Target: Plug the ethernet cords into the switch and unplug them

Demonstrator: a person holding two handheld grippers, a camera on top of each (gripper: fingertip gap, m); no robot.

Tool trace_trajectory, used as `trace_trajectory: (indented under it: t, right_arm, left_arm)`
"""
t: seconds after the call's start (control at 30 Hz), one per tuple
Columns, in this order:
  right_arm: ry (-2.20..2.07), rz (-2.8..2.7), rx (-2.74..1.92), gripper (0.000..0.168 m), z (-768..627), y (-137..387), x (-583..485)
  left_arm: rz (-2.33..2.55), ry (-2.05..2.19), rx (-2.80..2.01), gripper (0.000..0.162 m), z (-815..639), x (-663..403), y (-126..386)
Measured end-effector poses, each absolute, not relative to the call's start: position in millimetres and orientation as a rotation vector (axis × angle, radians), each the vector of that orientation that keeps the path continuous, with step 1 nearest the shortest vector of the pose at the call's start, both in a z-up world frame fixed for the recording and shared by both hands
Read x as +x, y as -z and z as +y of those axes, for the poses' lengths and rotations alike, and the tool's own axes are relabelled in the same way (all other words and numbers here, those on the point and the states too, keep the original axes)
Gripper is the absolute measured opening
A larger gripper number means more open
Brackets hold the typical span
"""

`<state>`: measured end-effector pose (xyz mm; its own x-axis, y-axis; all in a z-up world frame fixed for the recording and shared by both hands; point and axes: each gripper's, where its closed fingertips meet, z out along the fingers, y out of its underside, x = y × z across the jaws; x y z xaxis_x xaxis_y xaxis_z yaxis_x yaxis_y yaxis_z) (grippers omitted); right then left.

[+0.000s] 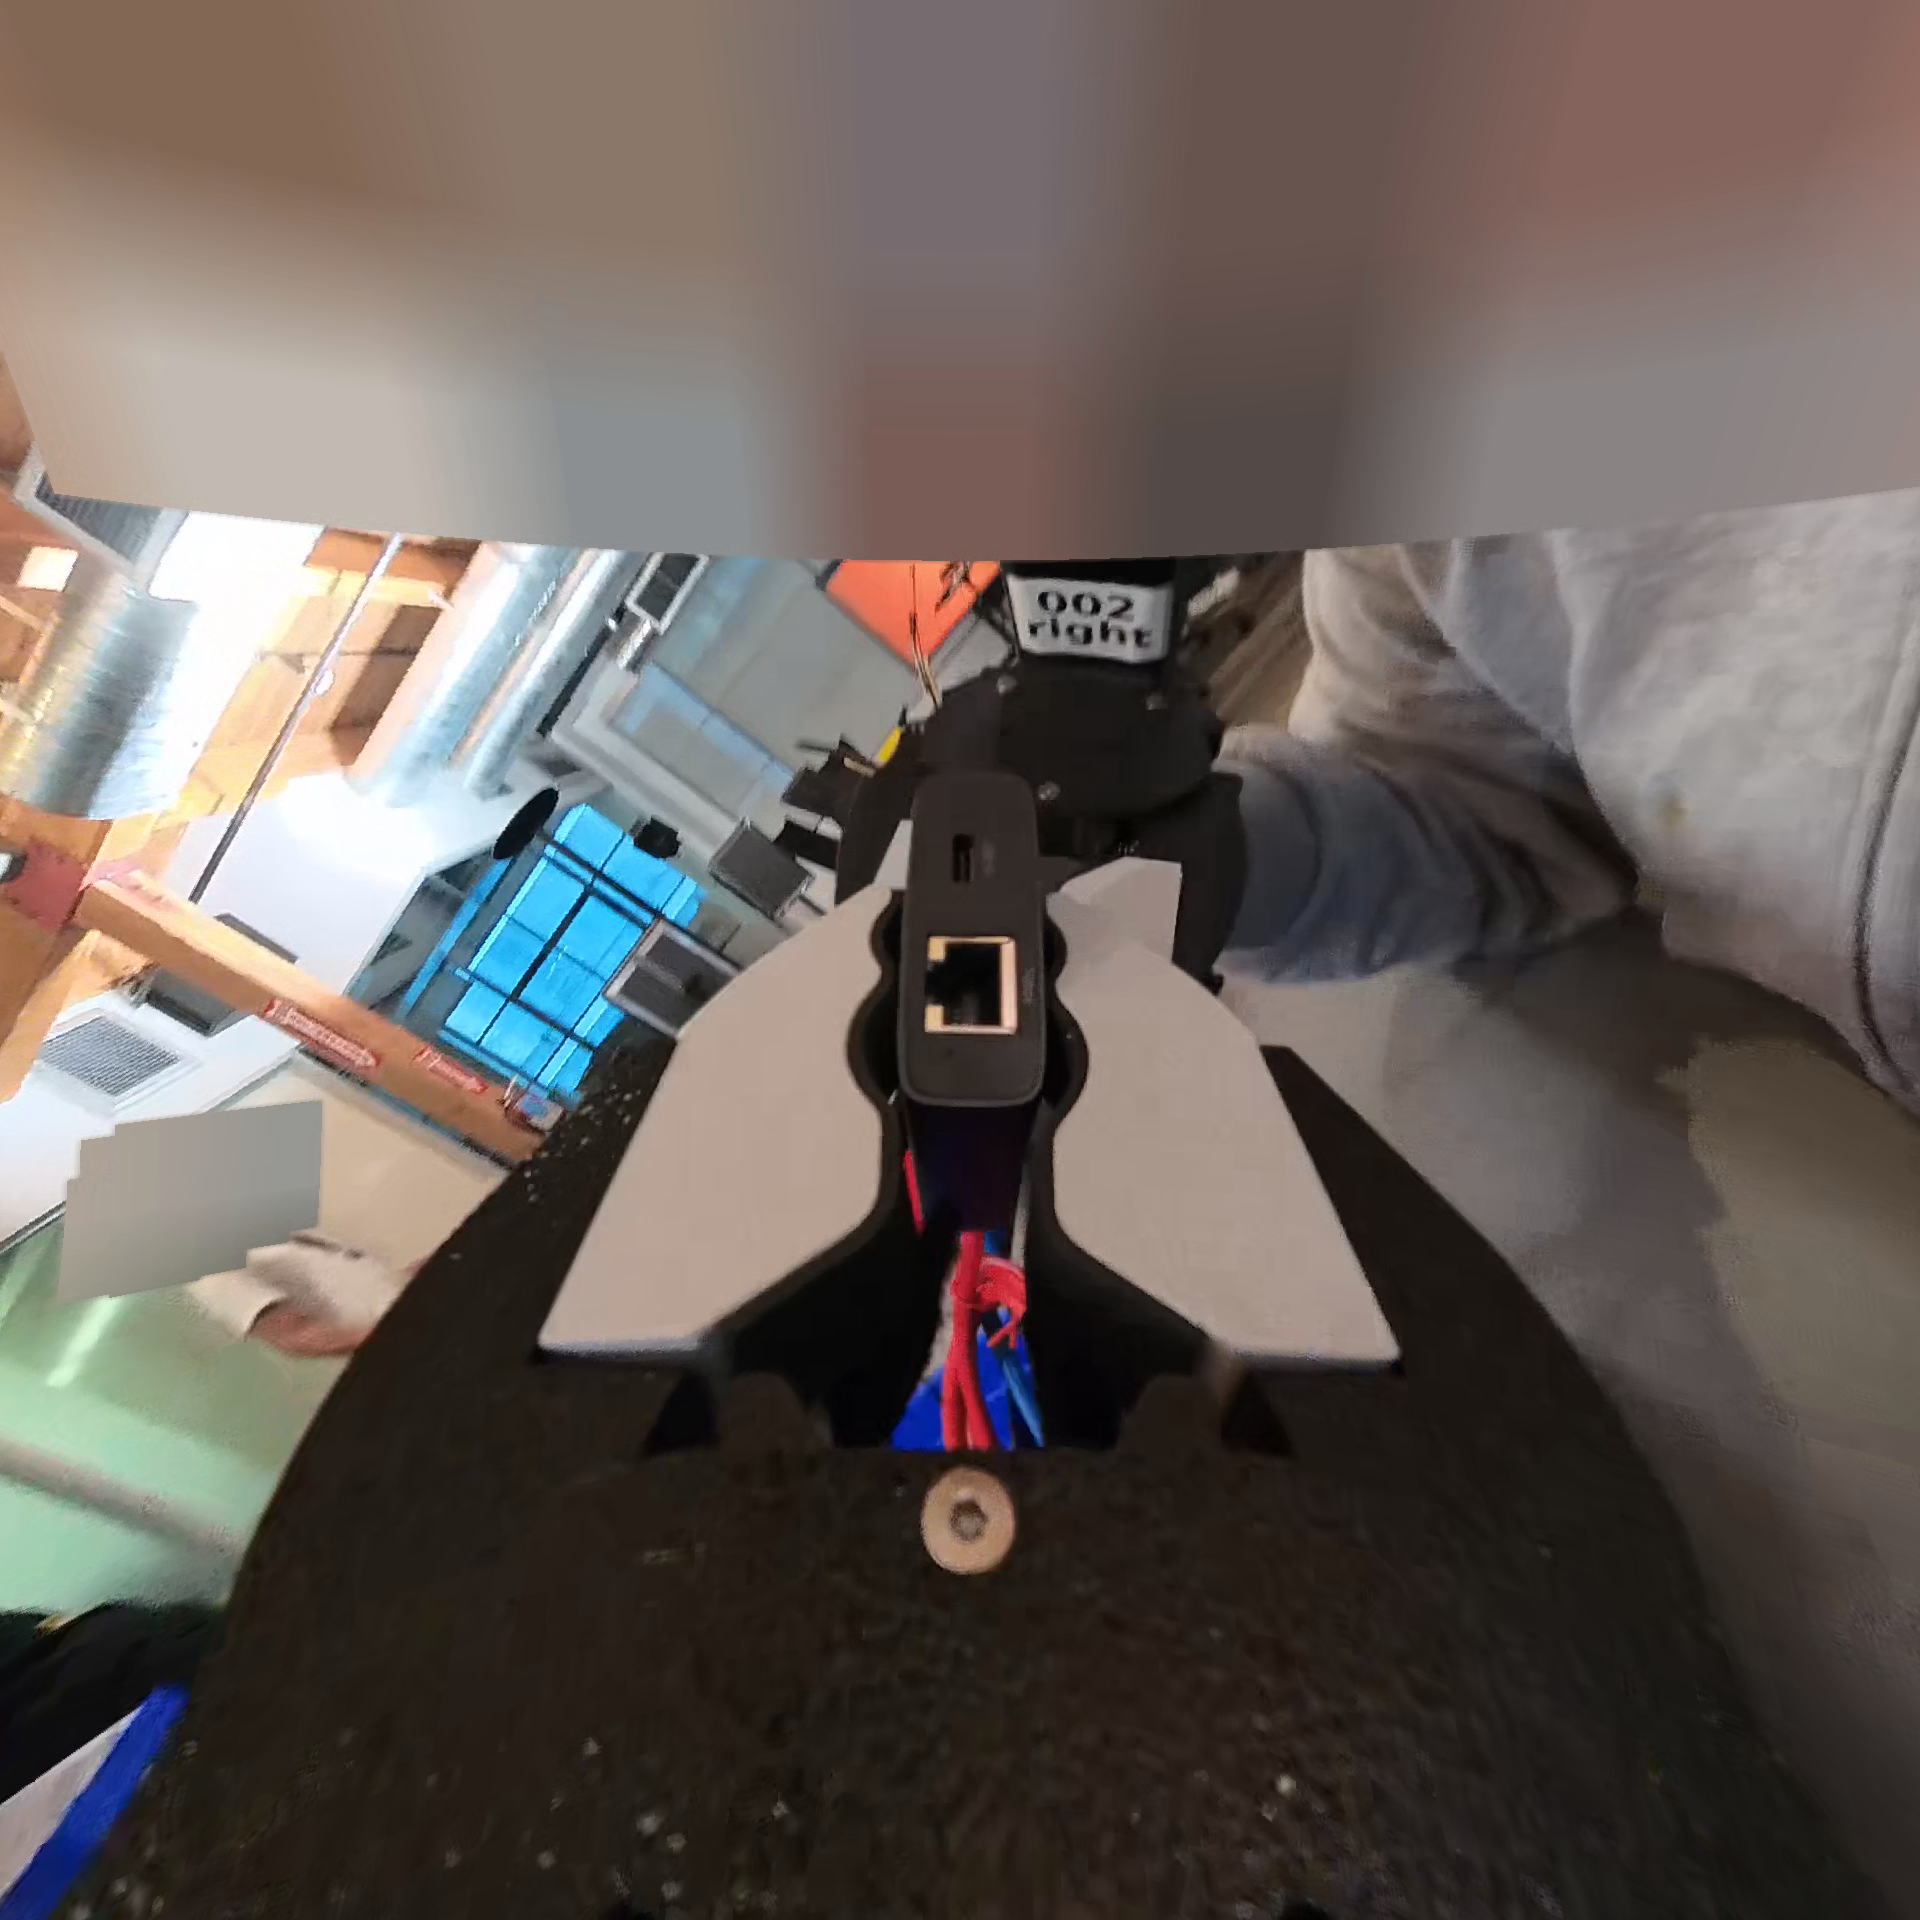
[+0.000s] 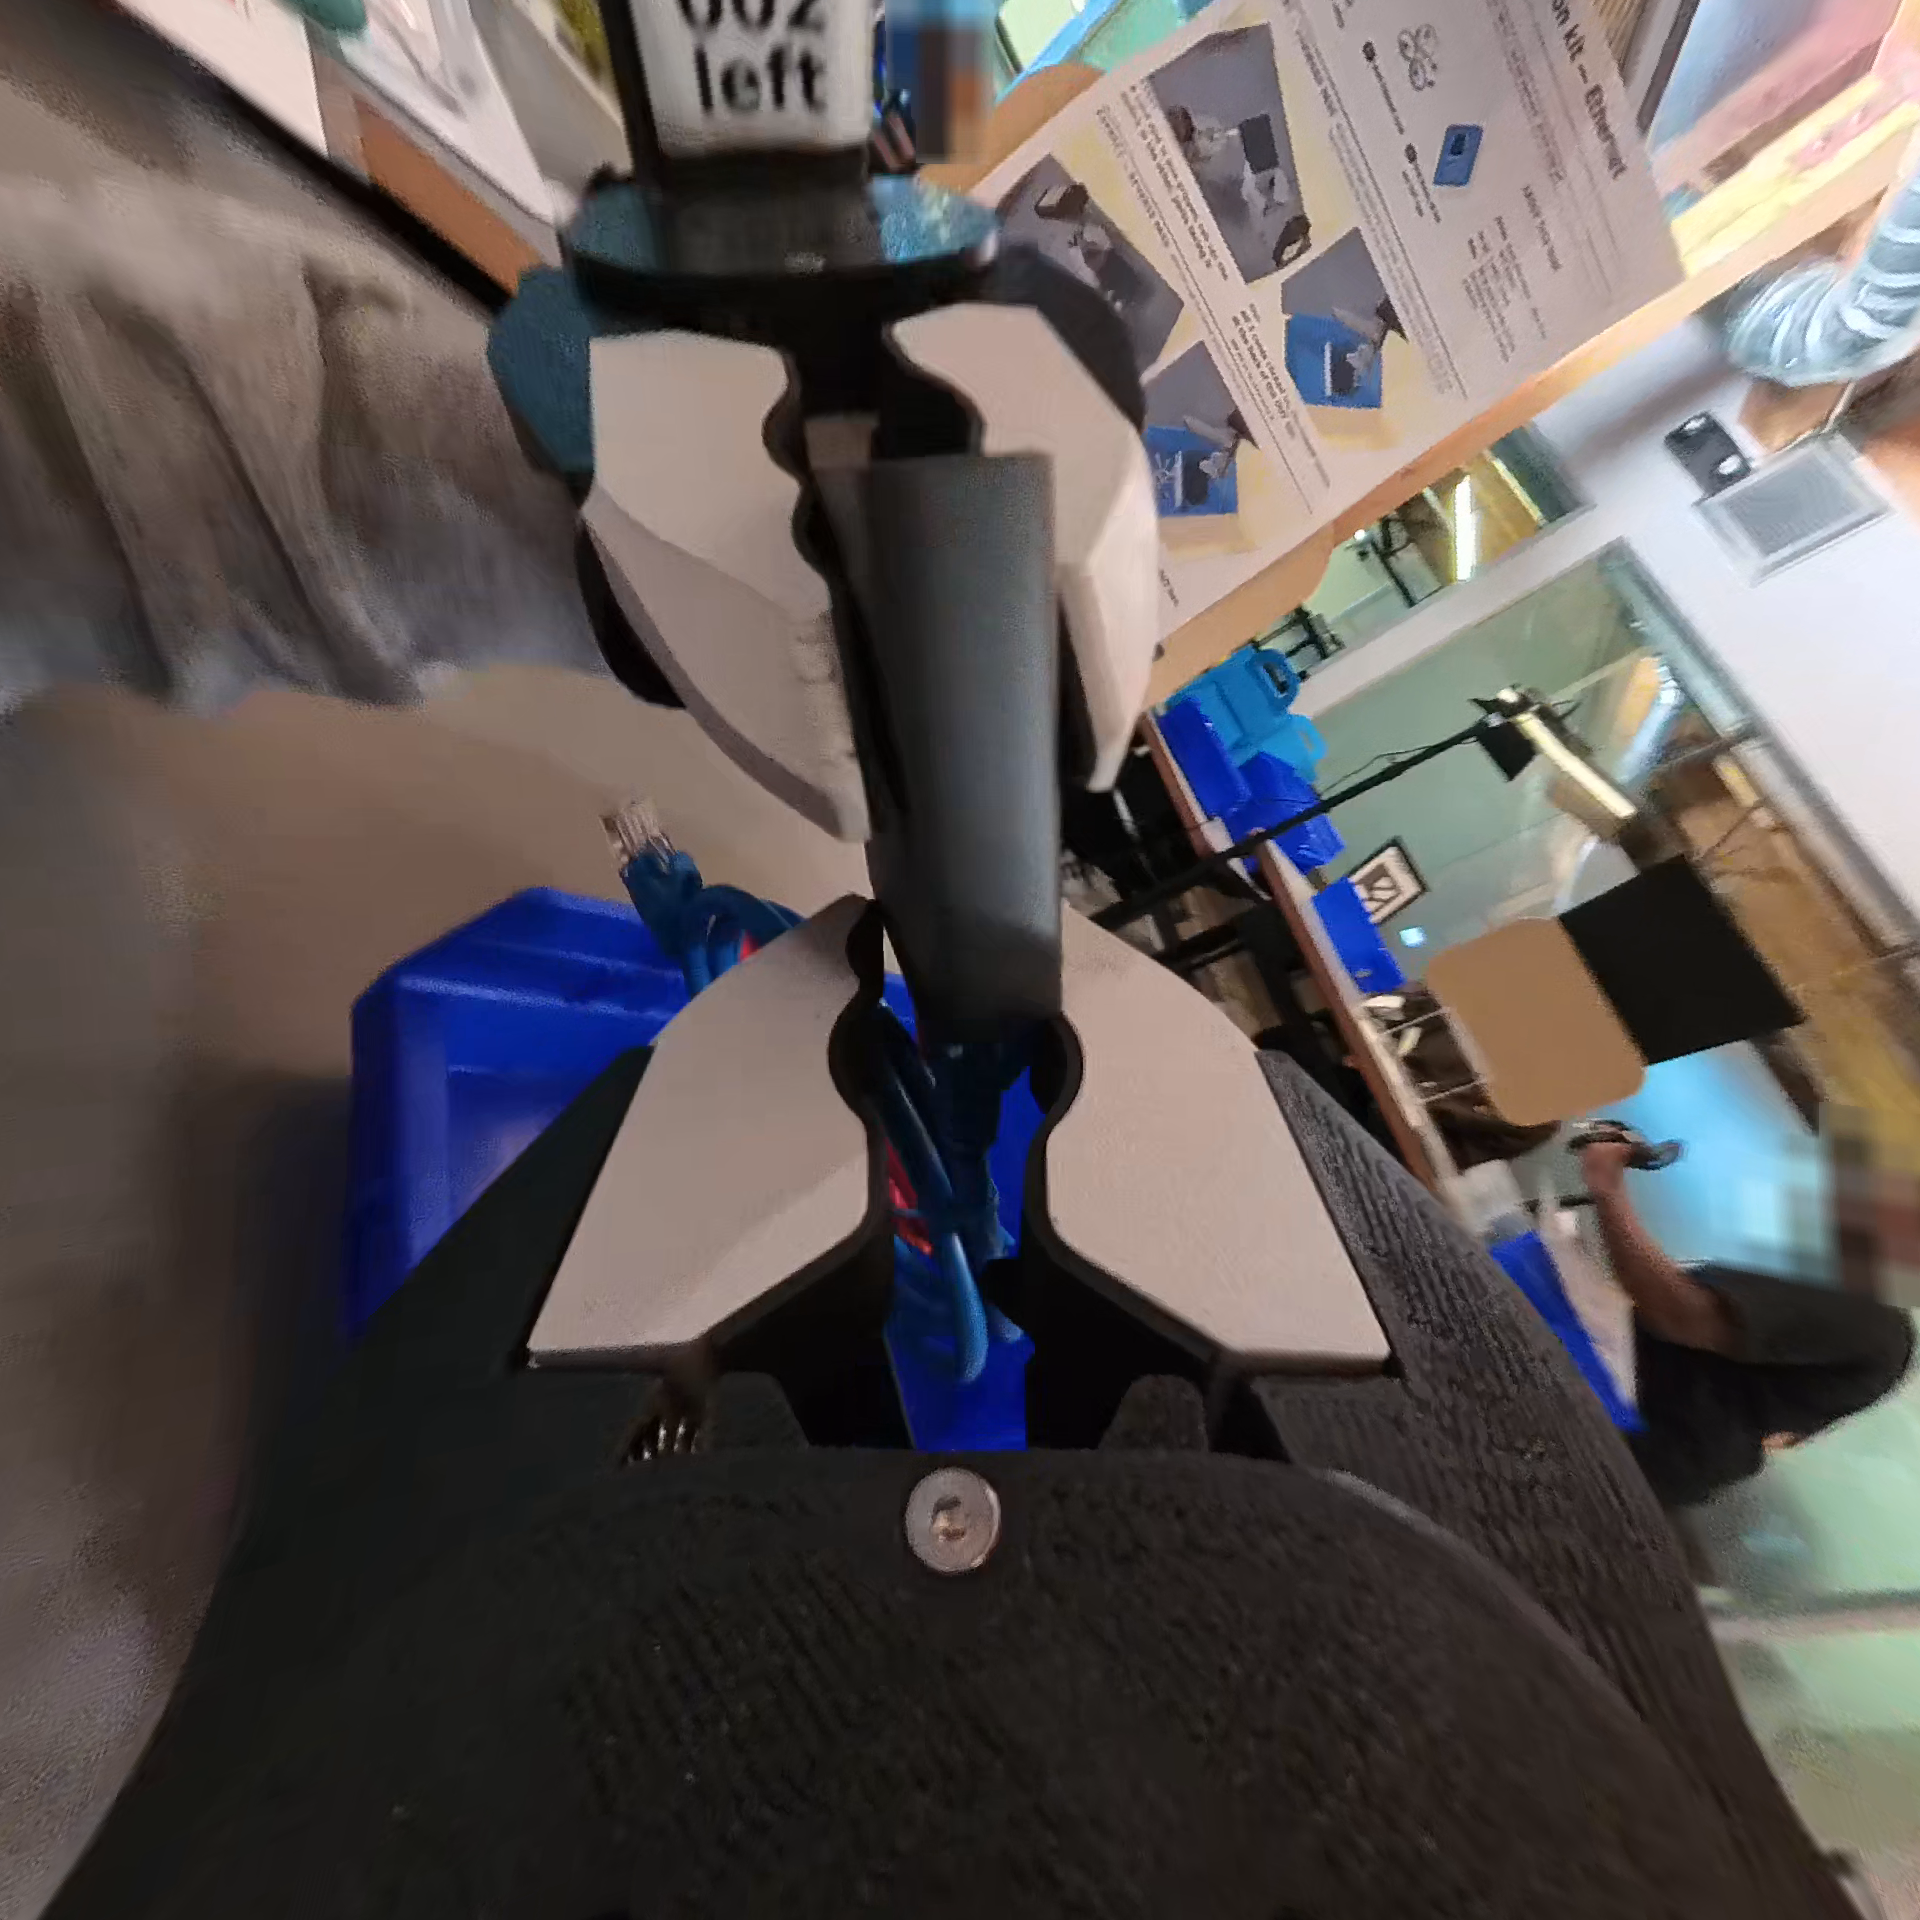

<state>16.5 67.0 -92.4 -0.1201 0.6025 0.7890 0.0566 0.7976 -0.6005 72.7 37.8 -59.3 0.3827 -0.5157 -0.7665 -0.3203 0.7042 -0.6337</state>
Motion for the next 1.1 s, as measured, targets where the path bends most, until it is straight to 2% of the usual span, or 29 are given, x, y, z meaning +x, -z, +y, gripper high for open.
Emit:
trace_trajectory:
  t: [0.23,0.4,0.53,0.63,0.77,1.0,1.1]
  right_arm:
    - [-0.501,-1.659,-0.458,0.024,60.4,111.8,24.6]
    - [-0.591,-1.720,-0.498,0.031,58.2,120.2,27.8]
    - [-0.571,-1.714,-0.491,0.023,58.8,122.4,27.3]
    - [-0.560,-1.698,-0.480,0.023,58.7,119.6,27.7]
    - [-0.589,-1.686,-0.510,0.030,61.7,116.9,27.1]
    - [-0.564,-1.722,-0.473,0.026,56.5,120.6,30.3]
    - [-0.532,-1.711,-0.465,0.019,57.9,121.4,29.4]
  left_arm:
    - [1.252,0.023,-0.848,0.021,32.8,84.8,81.8]
    - [1.279,0.033,-0.832,0.021,29.0,89.7,90.2]
    - [1.271,0.020,-0.823,0.021,30.9,89.2,90.0]
    - [1.264,0.015,-0.811,0.020,29.9,89.7,87.8]
    - [1.281,0.023,-0.795,0.021,27.1,93.7,89.1]
    - [1.263,0.093,-0.766,0.021,22.3,99.5,86.0]
    - [1.265,0.044,-0.773,0.021,26.0,100.9,87.3]
